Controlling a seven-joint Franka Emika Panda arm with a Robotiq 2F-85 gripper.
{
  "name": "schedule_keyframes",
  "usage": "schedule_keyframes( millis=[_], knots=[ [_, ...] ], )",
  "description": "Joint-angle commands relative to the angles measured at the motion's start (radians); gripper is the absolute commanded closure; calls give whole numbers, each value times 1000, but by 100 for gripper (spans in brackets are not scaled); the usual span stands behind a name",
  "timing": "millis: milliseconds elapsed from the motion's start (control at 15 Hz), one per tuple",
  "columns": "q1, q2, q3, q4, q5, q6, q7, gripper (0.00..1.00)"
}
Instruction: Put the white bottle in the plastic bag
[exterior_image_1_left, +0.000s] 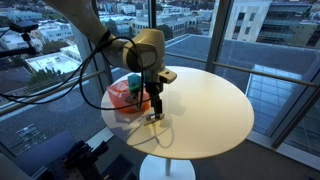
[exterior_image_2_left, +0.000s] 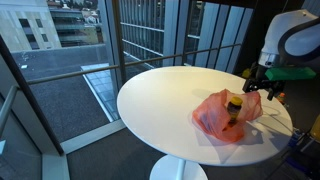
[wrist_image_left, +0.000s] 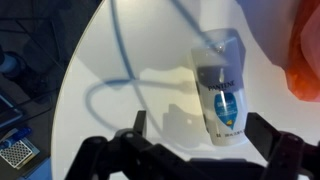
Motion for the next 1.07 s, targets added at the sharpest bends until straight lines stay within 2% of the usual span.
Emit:
schedule_keyframes(
  millis=[0, 333, 733, 800, 867, 1000],
  knots=[
    [41, 95, -34, 70, -32, -5, 0, 0],
    [91, 191, -63, 127, -37, -13, -4, 0],
    [138, 245, -91, 160, -37, -10, -1, 0],
    [143, 247, -97, 163, -37, -6, 1, 25],
    [146, 245, -100, 164, -36, -5, 2, 28],
    [150, 223, -105, 161, -33, -9, 5, 44]
  ],
)
